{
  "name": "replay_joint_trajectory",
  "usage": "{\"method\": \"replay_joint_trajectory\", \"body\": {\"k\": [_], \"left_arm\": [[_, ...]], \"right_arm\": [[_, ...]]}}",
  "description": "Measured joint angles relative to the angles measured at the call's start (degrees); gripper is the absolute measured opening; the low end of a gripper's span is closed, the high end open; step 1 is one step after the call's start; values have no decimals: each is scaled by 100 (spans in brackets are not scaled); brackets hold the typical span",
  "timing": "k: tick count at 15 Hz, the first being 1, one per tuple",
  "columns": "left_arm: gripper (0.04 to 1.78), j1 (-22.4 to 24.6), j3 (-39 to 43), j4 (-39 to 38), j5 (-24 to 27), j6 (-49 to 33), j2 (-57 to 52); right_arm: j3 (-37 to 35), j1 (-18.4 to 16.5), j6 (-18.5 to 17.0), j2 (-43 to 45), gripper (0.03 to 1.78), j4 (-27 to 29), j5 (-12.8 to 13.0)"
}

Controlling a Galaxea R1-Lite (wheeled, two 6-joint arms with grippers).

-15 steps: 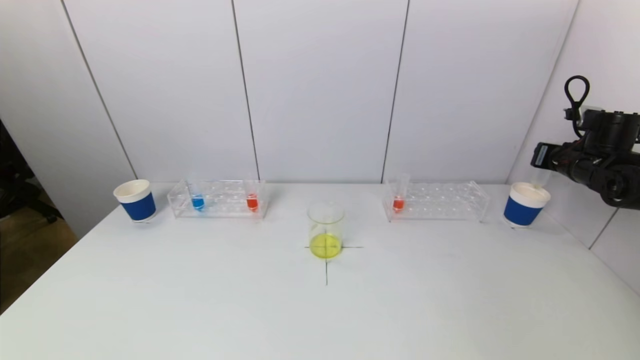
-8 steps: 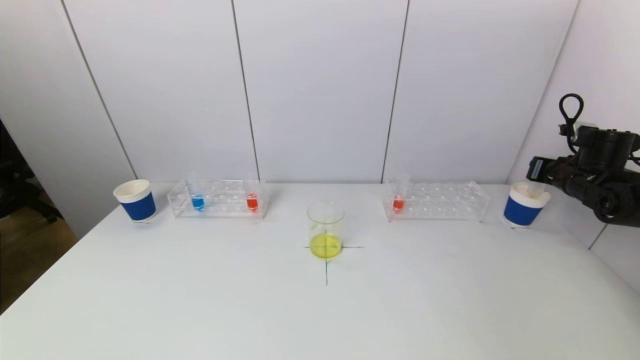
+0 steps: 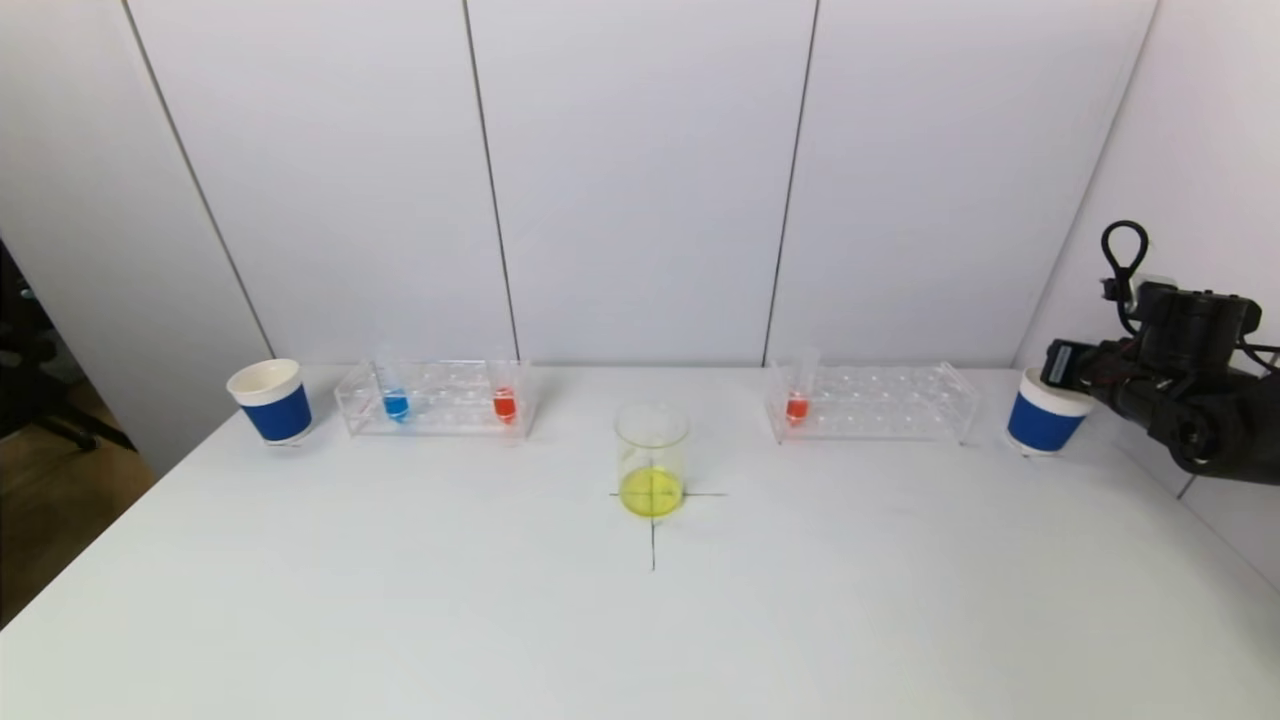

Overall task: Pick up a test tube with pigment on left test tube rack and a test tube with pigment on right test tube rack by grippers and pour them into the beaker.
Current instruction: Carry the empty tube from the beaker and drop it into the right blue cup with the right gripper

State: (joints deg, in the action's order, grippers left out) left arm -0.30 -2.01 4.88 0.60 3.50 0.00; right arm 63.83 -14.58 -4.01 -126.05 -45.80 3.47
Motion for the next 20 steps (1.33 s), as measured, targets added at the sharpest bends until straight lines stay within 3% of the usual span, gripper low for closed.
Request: {"method": "replay_joint_trajectory", "body": {"k": [14, 16, 20], "left_arm": [[176, 0, 0, 2, 2, 0, 0], [176, 0, 0, 2, 0, 0, 0], [176, 0, 0, 2, 2, 0, 0]], "right_arm": [[-61, 0, -12, -44, 56, -12, 10], [-63, 0, -15, -44, 71, -1, 10], [-77, 0, -20, -40, 132, -9, 10]]}}
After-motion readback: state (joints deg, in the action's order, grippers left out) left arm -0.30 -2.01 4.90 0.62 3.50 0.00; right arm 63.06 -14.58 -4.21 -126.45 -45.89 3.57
